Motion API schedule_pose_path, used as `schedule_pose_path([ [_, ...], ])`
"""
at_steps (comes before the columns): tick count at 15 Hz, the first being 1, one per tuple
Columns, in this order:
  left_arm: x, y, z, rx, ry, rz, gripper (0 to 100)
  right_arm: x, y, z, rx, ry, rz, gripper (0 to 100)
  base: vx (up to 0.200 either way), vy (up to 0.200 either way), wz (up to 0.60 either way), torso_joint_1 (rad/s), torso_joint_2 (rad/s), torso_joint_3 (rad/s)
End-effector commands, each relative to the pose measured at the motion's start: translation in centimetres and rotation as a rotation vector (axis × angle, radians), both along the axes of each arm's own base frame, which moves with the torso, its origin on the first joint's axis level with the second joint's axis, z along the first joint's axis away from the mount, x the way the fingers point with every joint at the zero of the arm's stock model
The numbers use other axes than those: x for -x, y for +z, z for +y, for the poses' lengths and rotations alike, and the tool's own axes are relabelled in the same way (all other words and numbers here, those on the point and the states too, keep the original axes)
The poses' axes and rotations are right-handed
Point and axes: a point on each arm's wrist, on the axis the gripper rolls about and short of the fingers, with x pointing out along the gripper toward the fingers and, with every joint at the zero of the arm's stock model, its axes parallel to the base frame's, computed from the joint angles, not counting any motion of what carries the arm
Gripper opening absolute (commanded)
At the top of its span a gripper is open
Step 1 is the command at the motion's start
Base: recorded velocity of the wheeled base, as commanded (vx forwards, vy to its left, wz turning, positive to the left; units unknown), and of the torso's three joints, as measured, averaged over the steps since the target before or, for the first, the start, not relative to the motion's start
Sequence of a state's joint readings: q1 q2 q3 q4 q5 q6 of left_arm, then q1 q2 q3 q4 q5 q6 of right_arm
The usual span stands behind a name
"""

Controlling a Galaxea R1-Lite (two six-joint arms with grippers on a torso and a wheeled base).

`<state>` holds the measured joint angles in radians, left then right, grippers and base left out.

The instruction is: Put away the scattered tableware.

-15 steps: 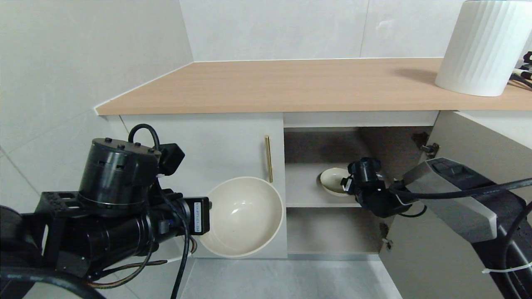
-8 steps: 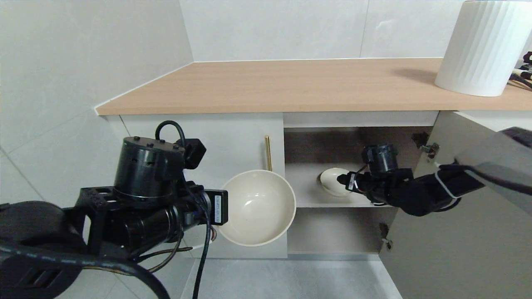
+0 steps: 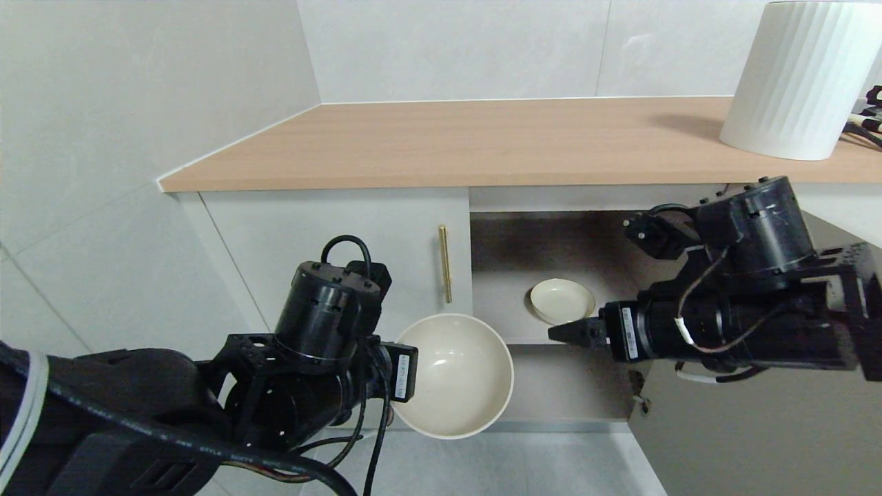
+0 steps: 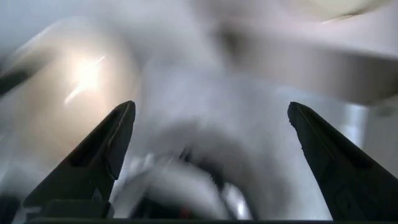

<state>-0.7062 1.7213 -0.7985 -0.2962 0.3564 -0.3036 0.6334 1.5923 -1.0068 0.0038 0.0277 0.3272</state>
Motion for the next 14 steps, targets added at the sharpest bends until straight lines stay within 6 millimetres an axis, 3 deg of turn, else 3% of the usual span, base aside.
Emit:
schedule_pose_path([
  [1, 0.5, -0.1, -0.6, -0.011, -0.013, -0.003, 0, 3.3, 1.3, 0.6, -0.022, 0.101, -0.036, 100, 0.0, 0.0, 0.0, 0.0, 0.0, 0.0],
  [4, 1.3, 0.0, -1.3, -0.025, -0.022, -0.019, 0, 3.5, -1.0, 2.8, 0.032, 0.162, 0.029, 100, 0.0, 0.0, 0.0, 0.0, 0.0, 0.0],
  [6, 1.6, 0.0, -1.6, -0.026, -0.031, -0.022, 0, 2.3, -3.1, 4.1, 0.069, 0.162, 0.08, 100, 0.0, 0.0, 0.0, 0.0, 0.0, 0.0],
  [9, 2.3, 0.1, -1.9, -0.026, -0.054, -0.024, 0, 1.1, -4.7, 5.2, 0.087, 0.123, 0.066, 100, 0.0, 0.0, 0.0, 0.0, 0.0, 0.0],
  [14, 2.7, 0.5, -1.9, -0.02, -0.058, -0.038, 0, 0.6, -4.7, 5.5, 0.046, 0.079, 0.046, 100, 0.0, 0.0, 0.0, 0.0, 0.0, 0.0],
])
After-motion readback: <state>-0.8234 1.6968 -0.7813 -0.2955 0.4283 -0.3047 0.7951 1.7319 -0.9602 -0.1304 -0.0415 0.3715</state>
